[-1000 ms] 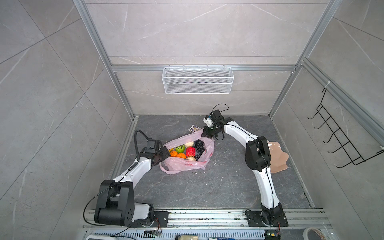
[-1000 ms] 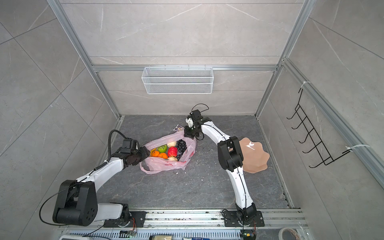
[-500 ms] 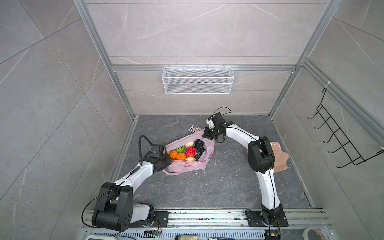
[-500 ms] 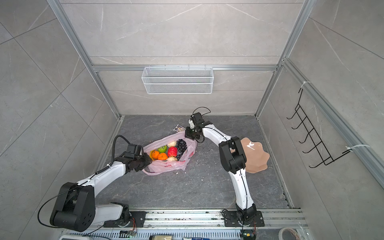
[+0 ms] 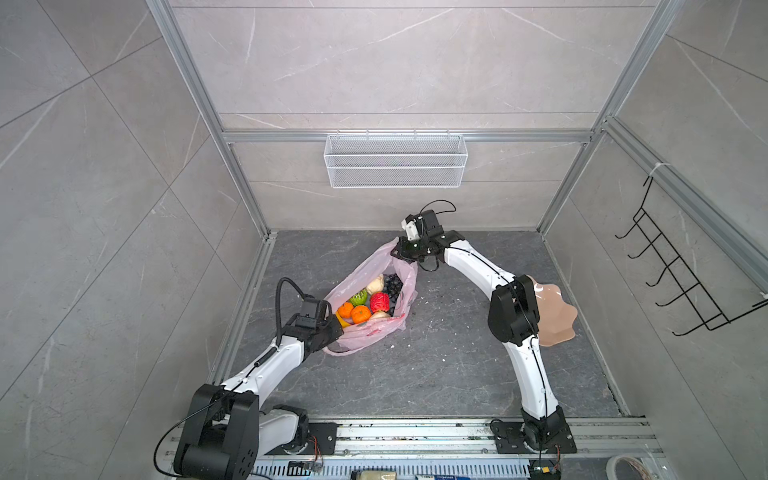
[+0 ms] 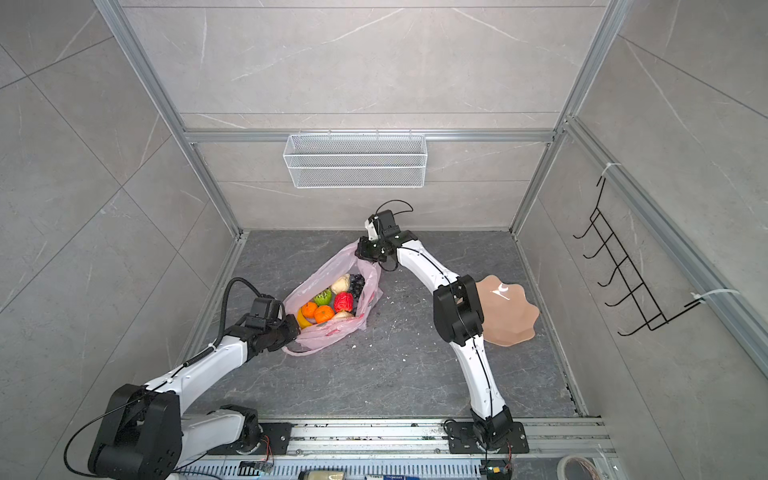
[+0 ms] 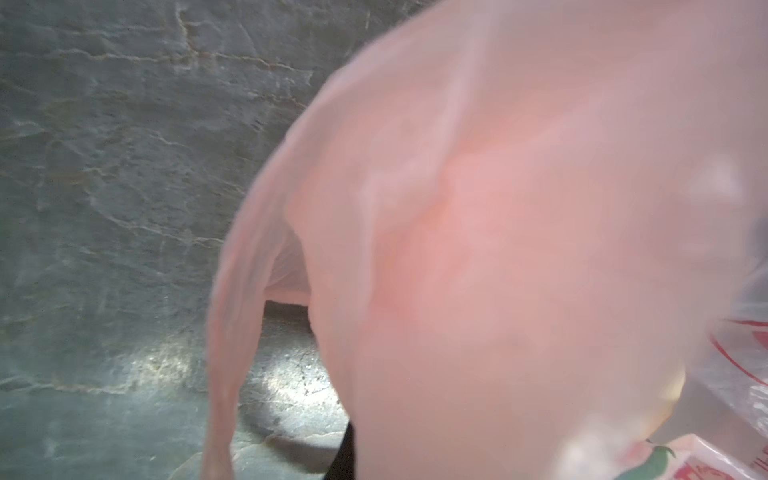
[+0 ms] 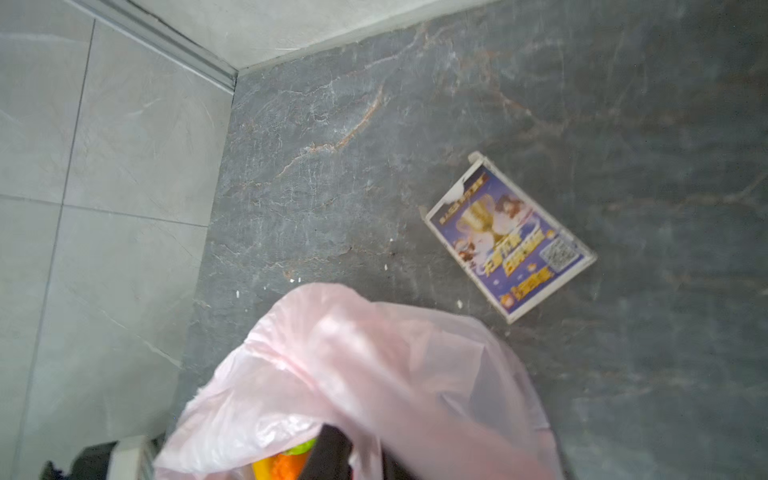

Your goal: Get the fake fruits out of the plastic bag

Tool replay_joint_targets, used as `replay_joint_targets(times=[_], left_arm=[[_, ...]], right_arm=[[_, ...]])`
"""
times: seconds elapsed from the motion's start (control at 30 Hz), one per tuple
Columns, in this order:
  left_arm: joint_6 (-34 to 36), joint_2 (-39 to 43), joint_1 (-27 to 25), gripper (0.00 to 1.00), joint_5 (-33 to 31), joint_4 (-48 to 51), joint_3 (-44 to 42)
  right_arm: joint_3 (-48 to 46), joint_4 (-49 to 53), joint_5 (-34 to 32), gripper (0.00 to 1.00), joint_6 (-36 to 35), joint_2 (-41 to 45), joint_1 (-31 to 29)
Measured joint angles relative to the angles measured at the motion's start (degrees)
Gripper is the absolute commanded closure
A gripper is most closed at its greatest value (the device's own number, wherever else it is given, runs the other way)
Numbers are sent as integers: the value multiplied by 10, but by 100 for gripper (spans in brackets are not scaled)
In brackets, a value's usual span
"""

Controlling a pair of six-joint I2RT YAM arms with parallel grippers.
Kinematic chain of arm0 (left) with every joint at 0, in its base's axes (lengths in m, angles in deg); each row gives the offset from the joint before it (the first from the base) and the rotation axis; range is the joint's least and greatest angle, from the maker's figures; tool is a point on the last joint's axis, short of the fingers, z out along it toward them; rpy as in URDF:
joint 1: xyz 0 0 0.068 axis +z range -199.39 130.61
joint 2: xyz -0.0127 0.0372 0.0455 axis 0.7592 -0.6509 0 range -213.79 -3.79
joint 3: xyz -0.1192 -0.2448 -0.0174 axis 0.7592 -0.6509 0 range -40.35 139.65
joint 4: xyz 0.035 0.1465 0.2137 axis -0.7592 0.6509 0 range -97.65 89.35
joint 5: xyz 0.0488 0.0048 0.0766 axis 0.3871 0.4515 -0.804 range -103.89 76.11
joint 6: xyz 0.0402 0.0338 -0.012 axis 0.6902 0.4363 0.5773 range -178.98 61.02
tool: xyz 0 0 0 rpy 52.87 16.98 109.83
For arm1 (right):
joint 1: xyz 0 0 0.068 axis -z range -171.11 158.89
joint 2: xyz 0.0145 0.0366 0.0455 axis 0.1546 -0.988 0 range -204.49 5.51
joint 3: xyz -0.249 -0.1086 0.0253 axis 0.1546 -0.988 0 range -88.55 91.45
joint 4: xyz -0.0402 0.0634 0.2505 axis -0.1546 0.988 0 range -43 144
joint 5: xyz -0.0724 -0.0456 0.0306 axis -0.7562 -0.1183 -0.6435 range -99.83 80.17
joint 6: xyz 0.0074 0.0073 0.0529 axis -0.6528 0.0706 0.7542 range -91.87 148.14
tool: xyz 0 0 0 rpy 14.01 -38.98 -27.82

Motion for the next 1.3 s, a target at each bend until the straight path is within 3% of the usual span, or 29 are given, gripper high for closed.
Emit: replay_joint_targets(times=[0.07, 0.17, 0.4, 0.6, 0.83, 1.07, 1.3], left_arm=[[3, -8, -8, 96, 2, -5, 6], [5, -14, -15, 97, 2, -13, 12], [5, -18, -21, 98, -3, -25, 12], [5, -21, -24, 100, -14, -29, 12], [4, -21, -25, 100, -28, -30, 11], [0, -14, -26, 100, -42, -28, -7], [-7, 15, -22, 100, -85, -8, -11]], right_arm=[[-13, 9, -23, 35, -11, 6, -5], [-50, 40, -76, 24, -26, 32, -8], [-153, 85, -218, 18, -47, 134, -38], [-224, 83, -243, 38, -42, 161, -72], [-347, 76, -270, 76, -28, 196, -64], [-424, 40, -263, 83, -17, 255, -62], [-382, 9, -231, 83, -18, 201, -79]])
